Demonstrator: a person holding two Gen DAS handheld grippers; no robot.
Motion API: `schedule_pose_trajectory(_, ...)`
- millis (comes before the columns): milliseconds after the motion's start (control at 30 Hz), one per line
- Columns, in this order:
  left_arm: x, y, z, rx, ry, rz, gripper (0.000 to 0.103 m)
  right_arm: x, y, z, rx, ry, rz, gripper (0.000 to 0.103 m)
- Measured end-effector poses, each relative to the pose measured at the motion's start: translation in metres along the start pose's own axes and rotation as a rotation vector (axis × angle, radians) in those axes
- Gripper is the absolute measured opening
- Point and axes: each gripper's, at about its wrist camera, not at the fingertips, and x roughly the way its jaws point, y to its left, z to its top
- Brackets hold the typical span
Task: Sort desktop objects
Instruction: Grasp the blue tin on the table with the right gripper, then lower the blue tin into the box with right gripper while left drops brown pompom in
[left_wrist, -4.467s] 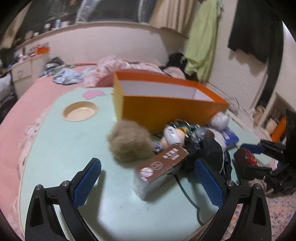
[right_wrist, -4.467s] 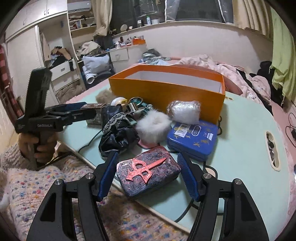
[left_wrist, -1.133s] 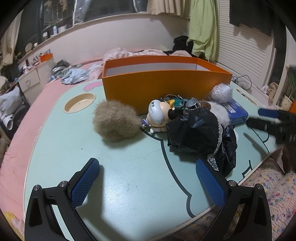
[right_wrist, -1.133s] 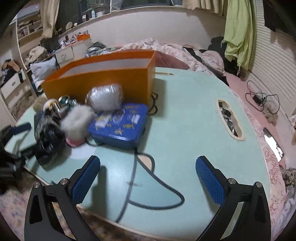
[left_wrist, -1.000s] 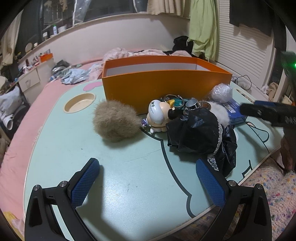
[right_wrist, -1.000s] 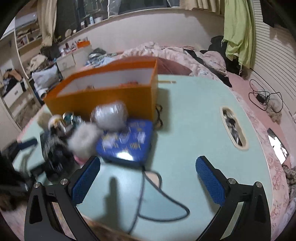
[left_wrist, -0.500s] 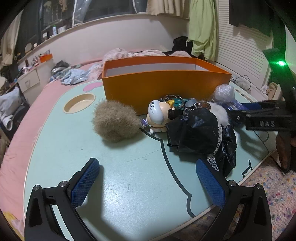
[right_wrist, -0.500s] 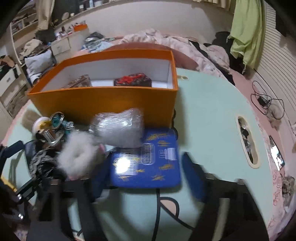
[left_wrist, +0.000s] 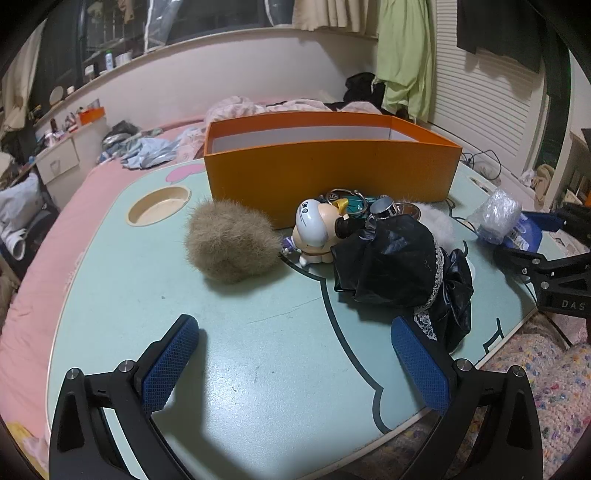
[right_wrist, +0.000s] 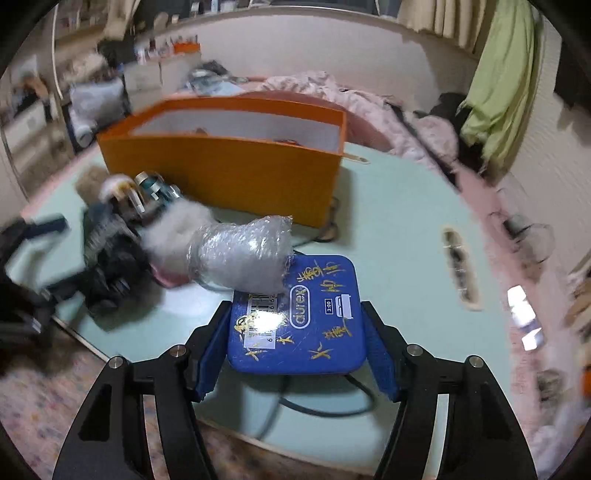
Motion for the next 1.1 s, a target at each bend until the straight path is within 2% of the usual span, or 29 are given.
schedule_pose_trajectory(33, 0.0, 0.0, 0.0, 0.0, 0.0, 0.0, 0.103, -0.001, 0.003, 0.0, -0.028, 0.003, -0.034, 0.067)
schedule_pose_trajectory(67, 0.0, 0.0, 0.0, 0.0, -0.001, 0.0, 0.103, -0.003, 0.003, 0.001, -0.036, 0.002, -0.03, 0.067)
schedule_pose_trajectory(100, 0.0, 0.0, 0.0, 0.0, -0.001, 0.0, 0.103, -0.007, 0.001, 0.003, -0.027, -0.006, 0.0, 0.067)
schedule_pose_trajectory(167, 0.0, 0.0, 0.0, 0.0, -0.001, 0.0, 0.103, -0.01, -0.01, 0.007, 0.047, -0.009, 0.143, 0.067)
schedule_pose_trajectory(200, 0.0, 0.0, 0.0, 0.0, -0.001, 0.0, 0.103, -0.007, -0.013, 0.009, 0.074, 0.007, 0.134, 0.067)
schedule_pose_trajectory(267, -0.001, 0.0, 0.0, -0.001, -0.003, -0.001, 0.103, -0.004, -0.01, 0.01, 0.038, 0.01, -0.009, 0.067)
schedule_pose_trajectory(300, -0.001, 0.001, 0.0, -0.003, -0.004, 0.001, 0.103, -0.004, -0.011, 0.01, 0.035, 0.002, 0.0, 0.067)
schedule_pose_trajectory(367, -0.002, 0.004, -0.001, -0.019, -0.008, 0.014, 0.103, -0.005, -0.019, 0.007, 0.098, 0.014, 0.105, 0.067)
schedule_pose_trajectory(400, -0.003, 0.008, -0.001, -0.04, -0.016, 0.009, 0.103, -0.006, -0.022, 0.006, 0.119, 0.013, 0.121, 0.067)
schedule_pose_trajectory(467, -0.008, 0.017, -0.001, -0.081, -0.035, -0.033, 0.103, -0.008, -0.025, 0.002, 0.123, -0.013, 0.103, 0.067)
schedule_pose_trajectory(533, -0.012, 0.03, 0.0, -0.136, -0.054, -0.047, 0.103, -0.008, -0.031, -0.001, 0.157, -0.027, 0.137, 0.067)
schedule_pose_trajectory(600, -0.014, 0.042, 0.006, -0.169, -0.066, -0.031, 0.103, -0.004, -0.041, -0.004, 0.225, -0.028, 0.198, 0.067)
schedule_pose_trajectory(700, -0.016, 0.058, 0.02, -0.218, -0.091, 0.003, 0.103, -0.004, -0.048, -0.007, 0.275, -0.039, 0.21, 0.067)
schedule_pose_trajectory(767, -0.007, 0.065, 0.033, -0.236, -0.062, 0.006, 0.102, -0.006, -0.049, -0.009, 0.3, -0.05, 0.224, 0.067)
schedule_pose_trajectory(800, -0.004, 0.066, 0.036, -0.237, -0.052, 0.001, 0.096, -0.006, -0.051, -0.009, 0.307, -0.051, 0.232, 0.067)
schedule_pose_trajectory(933, 0.022, 0.063, 0.046, -0.235, 0.021, -0.079, 0.084, -0.007, -0.05, -0.005, 0.309, -0.059, 0.231, 0.067)
schedule_pose_trajectory(967, 0.027, 0.063, 0.046, -0.235, 0.042, -0.084, 0.073, -0.006, -0.052, -0.004, 0.308, -0.06, 0.234, 0.067)
schedule_pose_trajectory(1000, 0.034, 0.062, 0.047, -0.236, 0.066, -0.085, 0.054, -0.006, -0.051, -0.003, 0.308, -0.061, 0.235, 0.067)
schedule_pose_trajectory(1033, 0.036, 0.06, 0.048, -0.227, 0.06, -0.077, 0.043, -0.005, -0.051, -0.003, 0.308, -0.063, 0.235, 0.067)
schedule_pose_trajectory(1067, 0.034, 0.059, 0.047, -0.222, 0.061, -0.082, 0.038, -0.006, -0.051, -0.003, 0.306, -0.066, 0.235, 0.067)
schedule_pose_trajectory(1100, 0.032, 0.06, 0.045, -0.221, 0.057, -0.094, 0.038, -0.007, -0.051, -0.003, 0.303, -0.072, 0.236, 0.067)
